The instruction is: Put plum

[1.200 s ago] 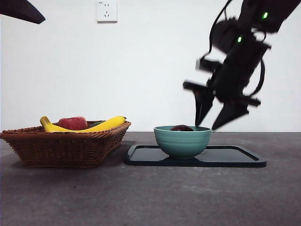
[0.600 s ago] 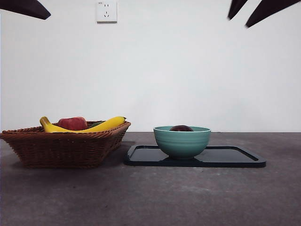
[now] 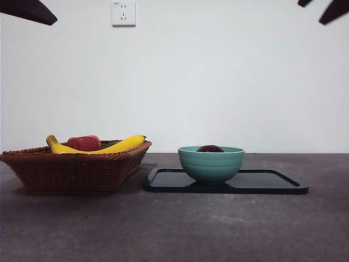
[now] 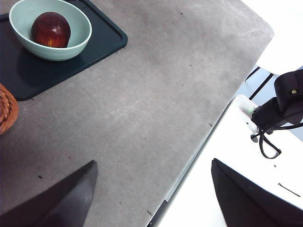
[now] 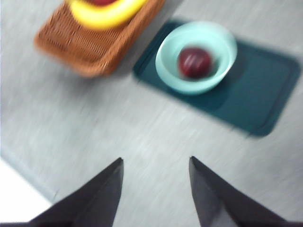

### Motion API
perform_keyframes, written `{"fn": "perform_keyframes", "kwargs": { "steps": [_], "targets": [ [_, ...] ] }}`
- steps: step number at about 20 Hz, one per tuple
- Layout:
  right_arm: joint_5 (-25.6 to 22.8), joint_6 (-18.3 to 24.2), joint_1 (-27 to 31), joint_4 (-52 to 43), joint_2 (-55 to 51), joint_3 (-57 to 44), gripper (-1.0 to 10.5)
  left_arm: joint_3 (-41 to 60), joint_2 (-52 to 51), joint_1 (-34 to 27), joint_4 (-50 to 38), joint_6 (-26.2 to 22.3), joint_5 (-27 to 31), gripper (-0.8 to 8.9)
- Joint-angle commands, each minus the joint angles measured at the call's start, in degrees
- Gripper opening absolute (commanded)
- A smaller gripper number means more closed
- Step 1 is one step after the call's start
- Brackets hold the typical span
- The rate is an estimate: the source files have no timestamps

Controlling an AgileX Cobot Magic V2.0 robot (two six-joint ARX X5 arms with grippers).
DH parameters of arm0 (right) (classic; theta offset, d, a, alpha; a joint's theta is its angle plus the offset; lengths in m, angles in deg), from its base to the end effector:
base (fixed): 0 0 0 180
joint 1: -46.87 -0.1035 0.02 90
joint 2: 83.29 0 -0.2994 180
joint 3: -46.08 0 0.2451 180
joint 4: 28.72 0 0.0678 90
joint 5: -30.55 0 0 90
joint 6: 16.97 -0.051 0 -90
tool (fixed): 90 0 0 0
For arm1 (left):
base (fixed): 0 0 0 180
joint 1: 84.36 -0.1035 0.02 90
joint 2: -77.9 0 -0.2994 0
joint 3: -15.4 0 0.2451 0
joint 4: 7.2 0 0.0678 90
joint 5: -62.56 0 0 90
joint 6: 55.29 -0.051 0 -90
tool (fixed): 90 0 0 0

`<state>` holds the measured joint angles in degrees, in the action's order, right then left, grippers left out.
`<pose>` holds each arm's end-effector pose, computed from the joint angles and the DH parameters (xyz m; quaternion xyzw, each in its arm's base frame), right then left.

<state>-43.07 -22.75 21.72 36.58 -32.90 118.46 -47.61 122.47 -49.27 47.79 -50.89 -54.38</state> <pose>0.1218 0.0731 0.3459 0.0156 0.3841 0.3105 0.8694 0.0933 -0.0938 0.3237 -0.0090 0.3313 -0.4769 0.8141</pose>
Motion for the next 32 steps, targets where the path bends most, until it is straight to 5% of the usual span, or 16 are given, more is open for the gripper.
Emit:
{"fn": "perform_keyframes", "kwargs": {
  "steps": [1, 24, 32],
  "targets": [
    [1.36, 0.24, -1.62, -1.53, -3.48, -3.3, 2.2, -0.55, 0.33, 0.26, -0.59, -0.31, 0.15, 3.74],
    [1.86, -0.24, -2.97, -1.38, -10.45, -9.38, 2.2, -0.59, 1.33, 0.28, -1.95, 0.48, 0.68, 3.7],
    [1.86, -0.22, -2.97, -1.4, -10.45, -9.38, 2.2, -10.97, 18.21, 0.28, -8.41, 0.72, 8.5, 3.71]
  ]
}}
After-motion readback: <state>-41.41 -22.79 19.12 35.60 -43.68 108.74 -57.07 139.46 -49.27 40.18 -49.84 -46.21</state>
